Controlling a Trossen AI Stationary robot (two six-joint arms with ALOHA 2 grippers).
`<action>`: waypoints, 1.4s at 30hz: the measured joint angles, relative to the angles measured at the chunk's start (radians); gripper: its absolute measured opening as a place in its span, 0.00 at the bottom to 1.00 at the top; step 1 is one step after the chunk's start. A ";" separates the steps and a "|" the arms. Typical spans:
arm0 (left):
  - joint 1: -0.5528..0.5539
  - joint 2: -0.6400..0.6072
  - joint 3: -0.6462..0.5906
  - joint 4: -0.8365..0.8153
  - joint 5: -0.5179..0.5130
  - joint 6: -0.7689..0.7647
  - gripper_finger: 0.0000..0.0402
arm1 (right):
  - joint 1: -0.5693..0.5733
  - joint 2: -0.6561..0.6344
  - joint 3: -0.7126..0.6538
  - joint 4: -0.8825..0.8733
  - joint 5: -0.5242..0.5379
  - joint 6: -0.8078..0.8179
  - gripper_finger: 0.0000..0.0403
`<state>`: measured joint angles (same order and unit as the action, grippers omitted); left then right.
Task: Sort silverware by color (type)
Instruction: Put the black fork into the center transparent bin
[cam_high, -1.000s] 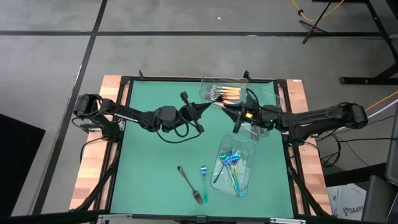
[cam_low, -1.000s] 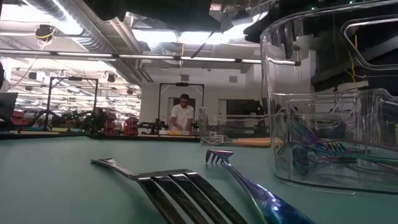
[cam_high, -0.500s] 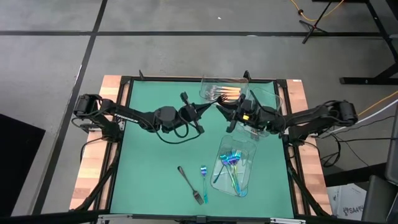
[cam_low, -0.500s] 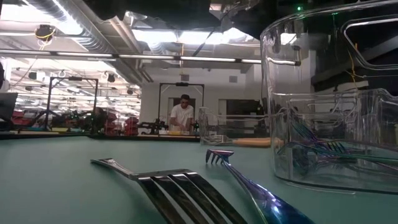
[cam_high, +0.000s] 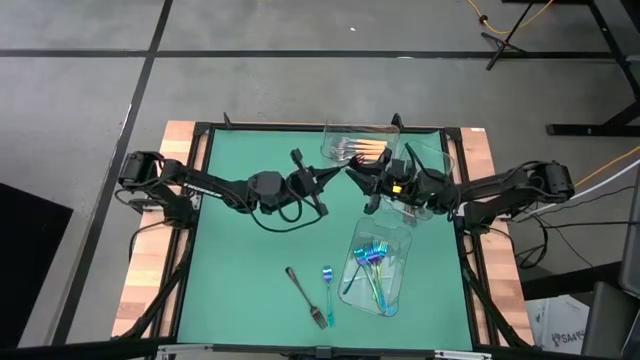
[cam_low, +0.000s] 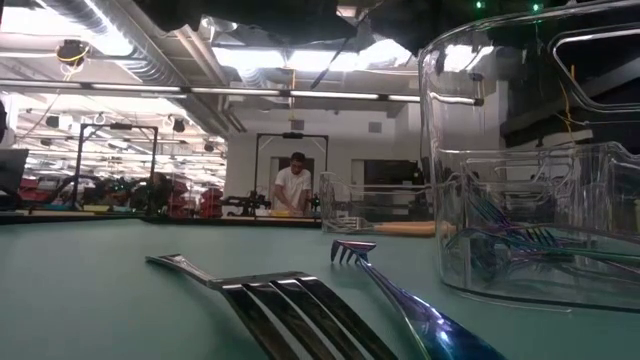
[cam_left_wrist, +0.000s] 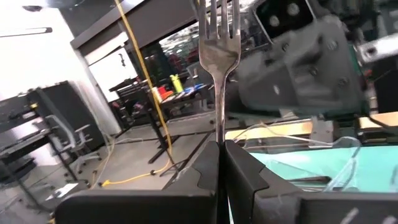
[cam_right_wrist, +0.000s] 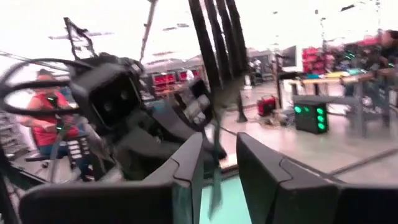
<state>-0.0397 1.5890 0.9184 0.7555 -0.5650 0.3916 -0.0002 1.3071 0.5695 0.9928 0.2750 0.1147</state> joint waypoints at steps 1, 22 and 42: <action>0.000 0.000 0.000 0.000 0.011 0.000 0.02 | 0.000 0.000 0.011 0.000 -0.012 -0.011 0.21; -0.001 0.000 0.000 0.002 0.035 0.000 0.02 | 0.000 0.000 0.101 -0.158 0.003 -0.043 0.16; -0.001 0.000 0.000 -0.005 0.036 0.000 0.07 | 0.000 0.000 0.101 -0.159 0.003 -0.042 0.01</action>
<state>-0.0410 1.5890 0.9184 0.7508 -0.5293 0.3920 -0.0002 1.3071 0.6701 0.8338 0.2783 0.0723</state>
